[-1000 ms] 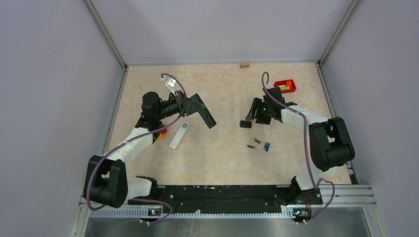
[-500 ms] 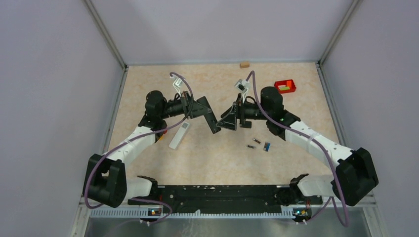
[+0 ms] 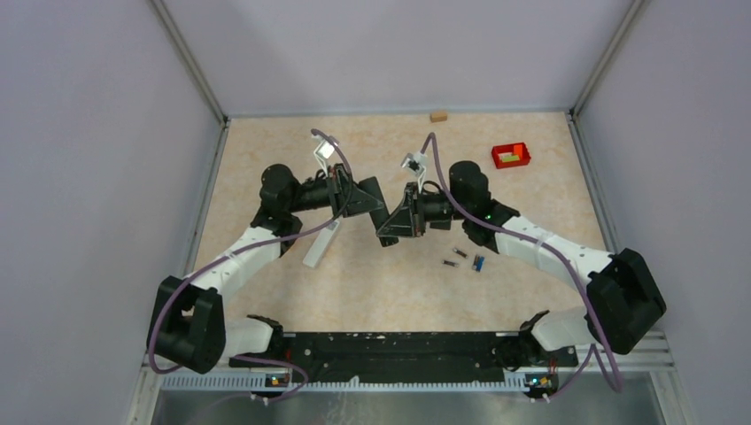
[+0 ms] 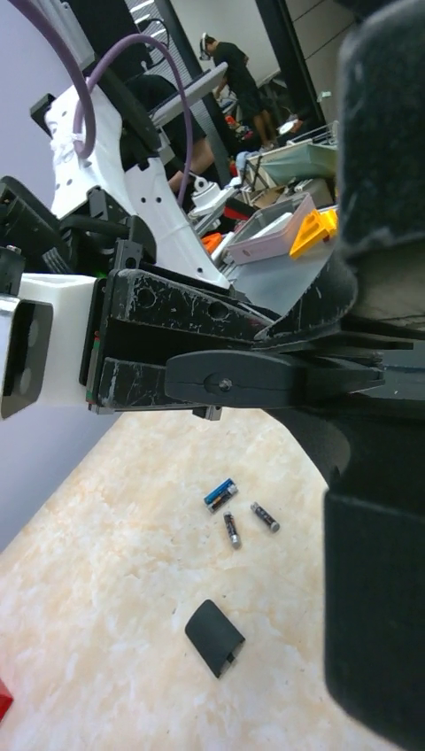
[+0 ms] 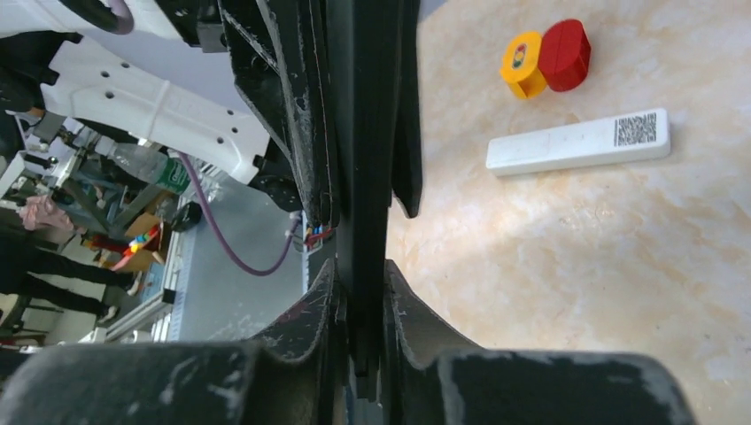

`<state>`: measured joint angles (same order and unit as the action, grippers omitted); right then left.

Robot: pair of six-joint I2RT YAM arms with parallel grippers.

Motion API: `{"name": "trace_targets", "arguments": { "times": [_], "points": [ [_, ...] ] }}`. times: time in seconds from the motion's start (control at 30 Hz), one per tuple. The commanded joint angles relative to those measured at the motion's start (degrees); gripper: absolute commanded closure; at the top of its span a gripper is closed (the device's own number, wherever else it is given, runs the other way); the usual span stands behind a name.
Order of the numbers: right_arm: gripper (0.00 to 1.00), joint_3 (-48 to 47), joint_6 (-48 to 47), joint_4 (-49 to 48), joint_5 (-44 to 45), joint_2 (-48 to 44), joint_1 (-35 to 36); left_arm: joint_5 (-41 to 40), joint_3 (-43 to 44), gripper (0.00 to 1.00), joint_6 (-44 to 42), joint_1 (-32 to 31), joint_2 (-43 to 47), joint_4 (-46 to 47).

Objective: Load the batteries into the remote control
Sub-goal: Adjust the remote control.

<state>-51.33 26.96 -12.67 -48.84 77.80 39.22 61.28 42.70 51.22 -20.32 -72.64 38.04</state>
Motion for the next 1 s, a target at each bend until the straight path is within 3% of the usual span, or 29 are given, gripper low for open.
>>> {"name": "trace_targets", "arguments": {
  "times": [0.0, 0.1, 0.23, 0.3, 0.43, 0.47, 0.57, 0.63, 0.77, 0.97],
  "points": [
    [0.95, 0.6, 7.1, -13.2, -0.2, -0.6, 0.9, -2.9, 1.1, 0.68, 3.9, -0.1, 0.9, 7.6],
    [0.98, 1.8, 11.6, -18.4, 1.1, -0.5, 0.9, -5.0, -0.1, 0.54, 7.1, -0.1, 1.4, 11.3],
    [0.99, 1.8, 14.2, -21.1, 0.8, 0.4, 0.9, -5.9, -1.5, 0.55, 11.1, -0.1, 1.1, 17.0],
    [0.99, 1.5, 14.3, -20.6, 0.4, 0.9, 0.9, -5.6, -1.8, 0.62, 12.3, -0.1, 0.7, 18.8],
    [0.95, 0.8, 13.1, -18.0, 0.5, 1.0, 0.9, -5.0, -2.1, 0.99, 13.0, 0.0, 0.1, 19.5],
    [0.89, 0.6, 12.7, -17.1, 0.9, 0.9, 0.9, -5.1, -2.2, 1.0, 12.8, -0.1, 0.1, 19.6],
    [0.5, -0.3, 10.9, -11.8, 4.7, -0.6, 0.6, -7.0, -2.7, 1.0, 10.0, 0.1, 1.0, 16.1],
    [0.35, -0.8, 9.3, -7.3, 8.4, -2.3, 0.0, -12.0, -2.4, 1.0, 5.0, 0.4, 3.2, 7.9],
    [0.36, -1.2, 8.0, 3.1, 16.4, -5.7, -3.0, -25.0, -0.2, 1.0, -6.2, 0.6, 6.7, -11.8],
    [0.57, -1.0, -0.3, 24.7, 33.4, -8.3, -6.2, -35.8, 1.4, 1.0, -12.2, 1.0, 7.8, -24.1]
  ]
}}
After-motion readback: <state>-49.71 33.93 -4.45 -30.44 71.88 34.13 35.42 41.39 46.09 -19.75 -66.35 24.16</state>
